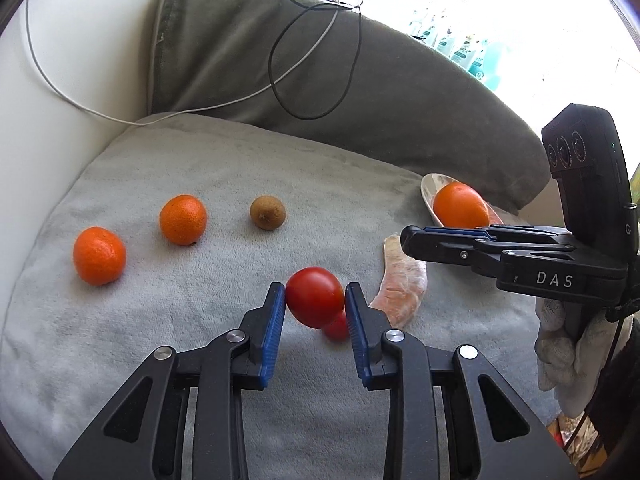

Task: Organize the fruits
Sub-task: 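Carry plum and tomato onto the plate and open both grippers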

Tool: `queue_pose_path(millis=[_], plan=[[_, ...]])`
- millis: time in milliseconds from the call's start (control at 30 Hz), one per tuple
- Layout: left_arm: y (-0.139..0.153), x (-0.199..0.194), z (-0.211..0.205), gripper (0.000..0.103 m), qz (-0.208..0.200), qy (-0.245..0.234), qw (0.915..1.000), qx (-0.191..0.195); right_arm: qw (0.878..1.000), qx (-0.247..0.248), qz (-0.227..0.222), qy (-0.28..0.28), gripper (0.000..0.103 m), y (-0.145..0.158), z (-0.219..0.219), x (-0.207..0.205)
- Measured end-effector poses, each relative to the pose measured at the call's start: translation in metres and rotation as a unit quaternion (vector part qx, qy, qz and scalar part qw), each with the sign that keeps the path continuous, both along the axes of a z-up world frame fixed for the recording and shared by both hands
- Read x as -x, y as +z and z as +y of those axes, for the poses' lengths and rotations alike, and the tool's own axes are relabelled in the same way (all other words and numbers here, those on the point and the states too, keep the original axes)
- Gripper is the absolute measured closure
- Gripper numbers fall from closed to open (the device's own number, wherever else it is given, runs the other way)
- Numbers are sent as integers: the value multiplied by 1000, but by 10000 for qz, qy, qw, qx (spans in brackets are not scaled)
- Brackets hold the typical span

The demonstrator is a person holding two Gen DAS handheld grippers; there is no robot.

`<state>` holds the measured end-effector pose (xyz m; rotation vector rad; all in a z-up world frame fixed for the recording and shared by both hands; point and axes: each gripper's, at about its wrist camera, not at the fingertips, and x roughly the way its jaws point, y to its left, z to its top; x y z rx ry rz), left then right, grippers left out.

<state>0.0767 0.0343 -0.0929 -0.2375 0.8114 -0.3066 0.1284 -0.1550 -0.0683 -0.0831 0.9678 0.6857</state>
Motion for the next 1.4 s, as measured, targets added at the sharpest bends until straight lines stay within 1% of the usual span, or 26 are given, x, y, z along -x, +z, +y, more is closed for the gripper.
queue_pose_path(millis=[167, 400, 700, 1067, 1400], plan=[[9, 1, -13, 74, -118, -150, 9998, 34, 9993, -125, -187, -288, 80, 15, -28, 5], [20, -2, -39, 74, -253, -392, 9989, 79, 9958, -228, -406, -788, 80, 34, -78, 6], [28, -11, -83, 74, -348, -780, 9963, 95, 9899, -327, -494, -1290, 80, 40, -133, -8], [33, -22, -138, 74, -426, -1261, 9911, 52, 9851, -405, -502, -1594, 80, 41, -169, -25], [28, -30, -173, 74, -365, -1569, 9869, -15, 9843, -442, -382, -1666, 80, 32, -180, -43]])
